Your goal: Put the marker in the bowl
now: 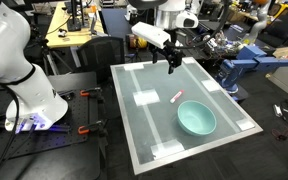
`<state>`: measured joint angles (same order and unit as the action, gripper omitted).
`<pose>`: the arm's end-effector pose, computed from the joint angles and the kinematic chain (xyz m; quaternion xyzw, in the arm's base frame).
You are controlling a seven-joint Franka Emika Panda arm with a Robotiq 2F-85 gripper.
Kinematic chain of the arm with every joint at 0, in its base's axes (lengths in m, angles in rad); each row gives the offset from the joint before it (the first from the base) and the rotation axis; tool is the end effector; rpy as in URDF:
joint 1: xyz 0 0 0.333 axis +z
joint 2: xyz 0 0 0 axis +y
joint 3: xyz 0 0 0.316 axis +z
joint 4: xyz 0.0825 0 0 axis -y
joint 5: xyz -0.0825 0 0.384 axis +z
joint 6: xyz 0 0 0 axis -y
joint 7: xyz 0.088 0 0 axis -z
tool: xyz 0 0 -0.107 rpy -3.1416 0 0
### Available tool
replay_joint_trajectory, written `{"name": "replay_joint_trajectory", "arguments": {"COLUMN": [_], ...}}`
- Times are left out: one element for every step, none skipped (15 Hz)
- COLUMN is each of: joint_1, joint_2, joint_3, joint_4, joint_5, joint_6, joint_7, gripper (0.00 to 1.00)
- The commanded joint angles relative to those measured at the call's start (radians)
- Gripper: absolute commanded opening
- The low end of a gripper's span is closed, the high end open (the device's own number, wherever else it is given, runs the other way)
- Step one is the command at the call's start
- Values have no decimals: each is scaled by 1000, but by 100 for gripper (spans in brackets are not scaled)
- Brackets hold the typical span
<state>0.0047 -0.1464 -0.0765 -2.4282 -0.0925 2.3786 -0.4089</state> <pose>0.4770 -0.0353 0.3714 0.9784 0.1989 0.0403 0.0386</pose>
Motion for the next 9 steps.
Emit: {"name": "replay_joint_trajectory", "arguments": {"joint_1": [3,11,14,15,12,7,0,-6,-12], "joint_2": [47,74,94,119,143,169,193,217,241], "joint_3": [-3,-8,-9,-7,-4,3,11,18,25], "joint_4": [18,25,28,34,41,52,60,73,89], "joint_5": [51,96,133,169,197,217,218,224,217], "joint_6": [48,77,108,133,158,173,193,203,207], "joint_7": [-37,-81,-119,-165,-200,-227,-240,-260,-263], "gripper": [100,100,100,100,100,100,100,100,100]}}
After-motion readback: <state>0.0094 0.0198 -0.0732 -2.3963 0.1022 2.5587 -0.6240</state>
